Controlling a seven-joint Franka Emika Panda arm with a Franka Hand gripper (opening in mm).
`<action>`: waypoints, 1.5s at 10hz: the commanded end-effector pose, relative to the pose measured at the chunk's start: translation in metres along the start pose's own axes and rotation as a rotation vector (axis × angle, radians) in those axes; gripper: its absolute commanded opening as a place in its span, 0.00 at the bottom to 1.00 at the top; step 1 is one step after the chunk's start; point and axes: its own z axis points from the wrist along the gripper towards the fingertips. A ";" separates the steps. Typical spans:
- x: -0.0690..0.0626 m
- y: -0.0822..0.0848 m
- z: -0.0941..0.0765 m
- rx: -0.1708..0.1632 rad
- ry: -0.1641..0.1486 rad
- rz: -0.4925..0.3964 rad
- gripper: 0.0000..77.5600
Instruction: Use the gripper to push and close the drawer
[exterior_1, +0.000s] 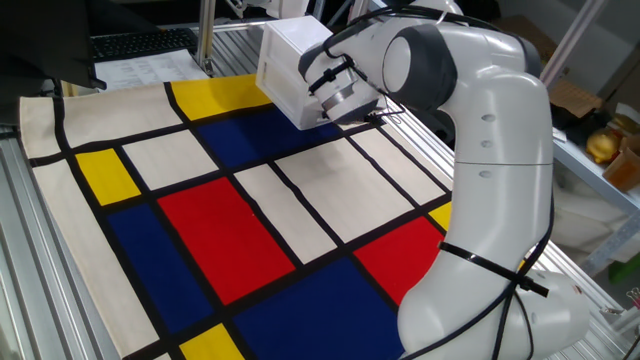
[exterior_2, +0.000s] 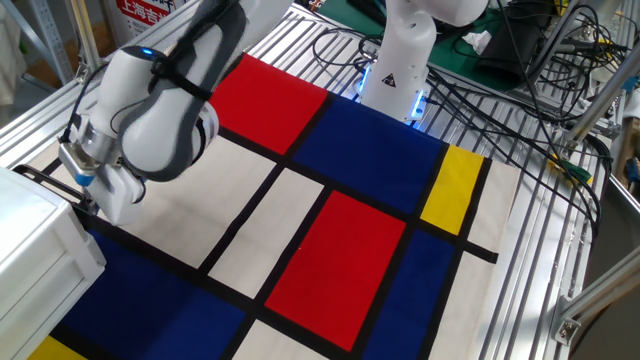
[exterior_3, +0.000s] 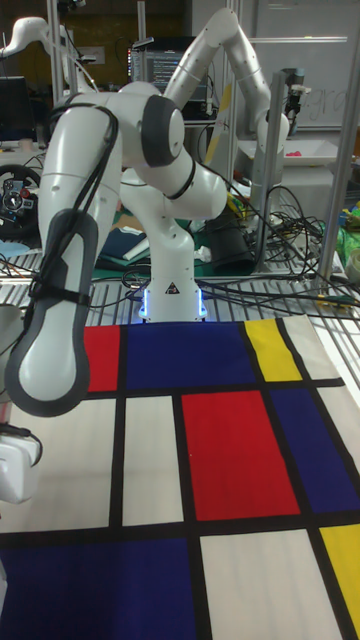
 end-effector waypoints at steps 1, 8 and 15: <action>-0.024 -0.004 -0.030 0.033 0.247 -0.055 0.00; 0.005 -0.009 -0.055 0.048 0.415 -0.046 0.00; 0.031 0.013 -0.067 0.045 0.385 -0.052 0.00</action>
